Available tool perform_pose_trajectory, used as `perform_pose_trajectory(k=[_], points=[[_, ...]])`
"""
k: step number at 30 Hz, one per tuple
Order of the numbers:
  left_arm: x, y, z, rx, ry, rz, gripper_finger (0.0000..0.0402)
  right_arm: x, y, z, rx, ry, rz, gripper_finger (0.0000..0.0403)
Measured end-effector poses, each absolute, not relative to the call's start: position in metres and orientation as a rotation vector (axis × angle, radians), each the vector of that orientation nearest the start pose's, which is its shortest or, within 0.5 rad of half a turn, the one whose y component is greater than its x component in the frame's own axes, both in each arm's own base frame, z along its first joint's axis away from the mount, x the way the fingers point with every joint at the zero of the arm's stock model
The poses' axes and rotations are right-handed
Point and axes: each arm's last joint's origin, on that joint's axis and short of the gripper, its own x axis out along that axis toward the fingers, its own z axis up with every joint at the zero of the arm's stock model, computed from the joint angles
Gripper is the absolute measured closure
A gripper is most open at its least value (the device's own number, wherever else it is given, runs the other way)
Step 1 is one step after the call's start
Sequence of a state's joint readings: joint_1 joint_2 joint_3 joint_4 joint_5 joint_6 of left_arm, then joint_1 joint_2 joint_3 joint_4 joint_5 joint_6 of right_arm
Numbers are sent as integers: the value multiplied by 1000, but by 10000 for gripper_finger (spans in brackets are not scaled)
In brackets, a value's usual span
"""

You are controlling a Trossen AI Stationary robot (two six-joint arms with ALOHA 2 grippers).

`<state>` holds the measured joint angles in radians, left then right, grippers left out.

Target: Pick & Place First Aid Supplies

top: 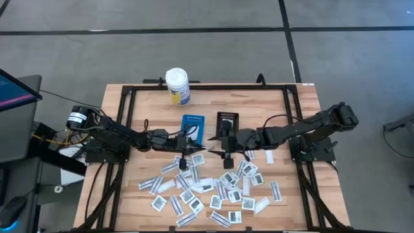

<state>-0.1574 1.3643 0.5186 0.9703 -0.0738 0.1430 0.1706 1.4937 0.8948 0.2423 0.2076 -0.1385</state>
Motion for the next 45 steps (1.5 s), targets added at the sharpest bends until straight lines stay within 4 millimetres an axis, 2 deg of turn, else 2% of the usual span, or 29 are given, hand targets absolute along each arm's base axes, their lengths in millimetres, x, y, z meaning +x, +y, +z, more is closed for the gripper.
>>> perform_pose_trajectory(k=[3, 7, 18, 25, 38, 45], points=[[266, -40, 231, 132, -136, -57, 391, 323, 48, 244, -168, 351, 74, 206], [266, -39, 231, 131, -136, -36, 390, 323, 48, 245, -165, 348, 83, 231], [266, -38, 231, 129, -130, -2, 389, 324, 41, 244, -148, 352, 48, 393], [267, -37, 229, 130, -105, 34, 391, 320, 39, 241, -147, 419, 17, 394], [267, -37, 228, 130, -99, 41, 385, 319, 38, 240, -139, 436, -7, 401], [266, -36, 228, 128, -91, 62, 364, 310, 31, 229, -153, 577, -96, 402]])
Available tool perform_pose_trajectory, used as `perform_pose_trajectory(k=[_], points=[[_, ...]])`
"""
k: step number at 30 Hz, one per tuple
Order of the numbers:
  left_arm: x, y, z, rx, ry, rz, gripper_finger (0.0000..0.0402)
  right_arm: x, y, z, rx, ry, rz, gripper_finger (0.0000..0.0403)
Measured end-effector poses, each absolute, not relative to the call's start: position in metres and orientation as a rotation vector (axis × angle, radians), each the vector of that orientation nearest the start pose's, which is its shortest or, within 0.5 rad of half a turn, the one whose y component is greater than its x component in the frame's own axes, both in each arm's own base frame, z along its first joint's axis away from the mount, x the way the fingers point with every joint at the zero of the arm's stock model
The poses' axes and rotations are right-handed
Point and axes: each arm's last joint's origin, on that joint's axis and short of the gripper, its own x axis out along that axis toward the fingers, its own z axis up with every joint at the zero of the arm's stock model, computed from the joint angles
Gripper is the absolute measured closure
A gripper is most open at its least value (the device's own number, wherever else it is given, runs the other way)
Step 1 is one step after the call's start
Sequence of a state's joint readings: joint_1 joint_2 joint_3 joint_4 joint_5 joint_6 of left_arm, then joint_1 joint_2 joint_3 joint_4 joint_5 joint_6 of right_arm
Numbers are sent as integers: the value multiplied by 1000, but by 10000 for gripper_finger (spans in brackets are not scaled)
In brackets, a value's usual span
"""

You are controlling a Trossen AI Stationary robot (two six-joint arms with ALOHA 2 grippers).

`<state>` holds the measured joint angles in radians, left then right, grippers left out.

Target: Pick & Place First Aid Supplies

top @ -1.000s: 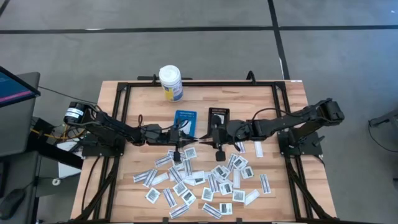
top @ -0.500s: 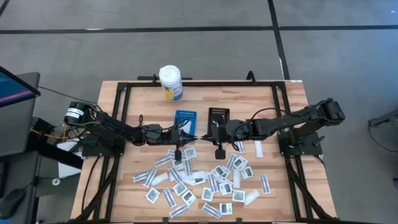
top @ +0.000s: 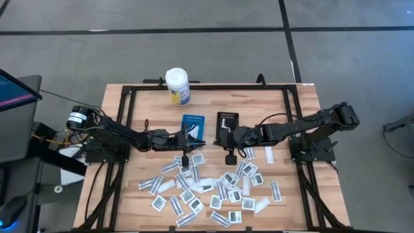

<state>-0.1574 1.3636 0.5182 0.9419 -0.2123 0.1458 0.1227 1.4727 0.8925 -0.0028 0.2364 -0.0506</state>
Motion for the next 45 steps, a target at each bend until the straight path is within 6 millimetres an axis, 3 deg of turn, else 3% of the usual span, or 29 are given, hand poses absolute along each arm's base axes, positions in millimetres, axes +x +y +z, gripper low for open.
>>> perform_pose_trajectory(k=[7, 14, 17, 24, 29, 34, 45], points=[[266, -36, 226, 130, -74, 66, 344, 301, 13, 225, -139, 669, -390, 402], [267, -36, 226, 107, -74, 65, 342, 288, -20, 207, 141, 822, -588, 396], [267, -36, 226, 107, -74, 65, 344, 285, -27, 199, 186, 885, -625, 383], [267, -36, 226, 107, -72, 64, 344, 297, -28, 181, 179, 922, -562, 341], [267, -36, 225, 108, -68, 64, 347, 304, -28, 187, 196, 890, -529, 325], [267, -36, 225, 84, -64, 57, 346, 313, -16, 210, 230, 822, -421, 325], [264, -49, 219, -88, 17, -75, 338, 322, 43, 234, 163, 767, -221, 325]])
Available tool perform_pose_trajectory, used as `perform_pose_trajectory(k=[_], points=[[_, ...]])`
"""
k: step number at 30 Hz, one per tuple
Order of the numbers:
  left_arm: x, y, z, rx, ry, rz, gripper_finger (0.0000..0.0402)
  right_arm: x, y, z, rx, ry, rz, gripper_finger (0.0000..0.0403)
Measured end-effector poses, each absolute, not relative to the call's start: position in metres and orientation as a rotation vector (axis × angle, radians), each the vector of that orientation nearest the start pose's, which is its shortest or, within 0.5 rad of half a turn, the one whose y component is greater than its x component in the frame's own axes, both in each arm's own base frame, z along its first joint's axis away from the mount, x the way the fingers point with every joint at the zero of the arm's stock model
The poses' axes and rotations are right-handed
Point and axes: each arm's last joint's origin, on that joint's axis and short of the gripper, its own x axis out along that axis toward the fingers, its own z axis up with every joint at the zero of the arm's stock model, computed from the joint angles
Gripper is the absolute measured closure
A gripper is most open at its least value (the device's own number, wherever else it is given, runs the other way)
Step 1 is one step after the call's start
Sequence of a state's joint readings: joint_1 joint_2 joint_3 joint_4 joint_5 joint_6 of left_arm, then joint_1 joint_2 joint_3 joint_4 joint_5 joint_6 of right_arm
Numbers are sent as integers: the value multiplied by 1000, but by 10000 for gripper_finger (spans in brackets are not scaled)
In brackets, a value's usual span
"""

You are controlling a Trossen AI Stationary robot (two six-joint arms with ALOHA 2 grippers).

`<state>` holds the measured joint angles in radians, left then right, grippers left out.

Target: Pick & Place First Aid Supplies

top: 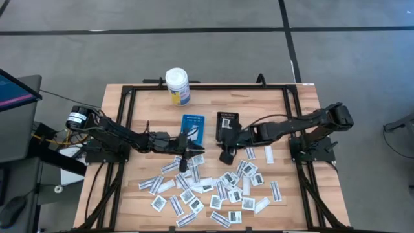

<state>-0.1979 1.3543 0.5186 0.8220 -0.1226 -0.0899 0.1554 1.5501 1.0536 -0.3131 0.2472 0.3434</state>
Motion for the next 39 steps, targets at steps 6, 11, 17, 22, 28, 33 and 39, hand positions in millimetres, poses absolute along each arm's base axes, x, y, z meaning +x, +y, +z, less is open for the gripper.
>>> perform_pose_trajectory(k=[6, 11, 17, 22, 28, 33, 39], points=[[249, -68, 220, -96, 192, -82, 312, 317, 77, 237, 141, 766, -84, 325], [226, -96, 223, -126, 276, -165, 299, 323, 100, 232, 114, 707, -3, 325], [208, -132, 211, -142, 379, -302, 298, 345, 119, 204, 20, 644, 66, 326], [207, -139, 206, -109, 397, -320, 298, 362, 127, 167, -347, 640, 195, 326], [210, -138, 201, -117, 411, -255, 298, 373, 131, 142, -712, 674, 327, 326], [213, -138, 192, -112, 428, -176, 298, 378, 132, 128, -845, 658, 378, 326], [224, -132, 171, -101, 472, -15, 298, 382, 130, 112, -967, 655, 411, 326]])
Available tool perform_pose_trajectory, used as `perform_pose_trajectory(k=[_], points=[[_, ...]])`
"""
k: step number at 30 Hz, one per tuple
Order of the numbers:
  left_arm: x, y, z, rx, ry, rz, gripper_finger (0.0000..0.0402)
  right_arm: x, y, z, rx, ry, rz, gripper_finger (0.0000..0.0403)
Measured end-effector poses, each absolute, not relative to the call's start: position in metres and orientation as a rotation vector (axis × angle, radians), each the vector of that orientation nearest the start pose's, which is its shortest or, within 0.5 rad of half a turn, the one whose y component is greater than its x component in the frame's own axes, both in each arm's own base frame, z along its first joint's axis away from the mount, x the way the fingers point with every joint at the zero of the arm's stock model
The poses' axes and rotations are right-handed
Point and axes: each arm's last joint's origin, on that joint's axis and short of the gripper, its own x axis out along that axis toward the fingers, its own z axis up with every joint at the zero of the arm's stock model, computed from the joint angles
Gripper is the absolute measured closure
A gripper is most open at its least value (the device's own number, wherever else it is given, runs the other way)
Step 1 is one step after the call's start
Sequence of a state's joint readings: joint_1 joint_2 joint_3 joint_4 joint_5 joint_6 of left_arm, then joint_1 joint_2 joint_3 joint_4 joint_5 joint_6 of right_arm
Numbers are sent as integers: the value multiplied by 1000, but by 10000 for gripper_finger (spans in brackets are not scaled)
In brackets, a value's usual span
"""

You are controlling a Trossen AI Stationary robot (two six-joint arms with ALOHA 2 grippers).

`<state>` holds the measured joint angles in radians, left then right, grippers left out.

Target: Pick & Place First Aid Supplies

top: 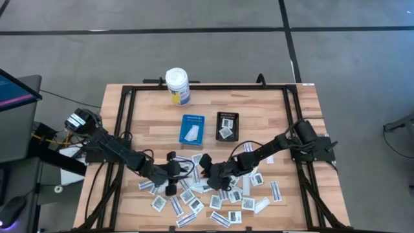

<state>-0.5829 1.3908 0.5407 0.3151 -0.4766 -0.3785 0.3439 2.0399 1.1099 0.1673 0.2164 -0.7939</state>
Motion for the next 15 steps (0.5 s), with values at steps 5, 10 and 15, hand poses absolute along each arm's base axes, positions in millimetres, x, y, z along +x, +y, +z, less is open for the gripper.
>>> perform_pose_trajectory(k=[5, 10, 15], points=[[234, -127, 151, -82, 537, 19, 298, 384, 128, 110, -977, 639, 416, 326], [240, -128, 139, -56, 569, -29, 298, 387, 123, 111, -967, 639, 397, 326], [240, -126, 143, -7, 535, -1, 297, 387, 121, 111, -935, 643, 382, 326]])
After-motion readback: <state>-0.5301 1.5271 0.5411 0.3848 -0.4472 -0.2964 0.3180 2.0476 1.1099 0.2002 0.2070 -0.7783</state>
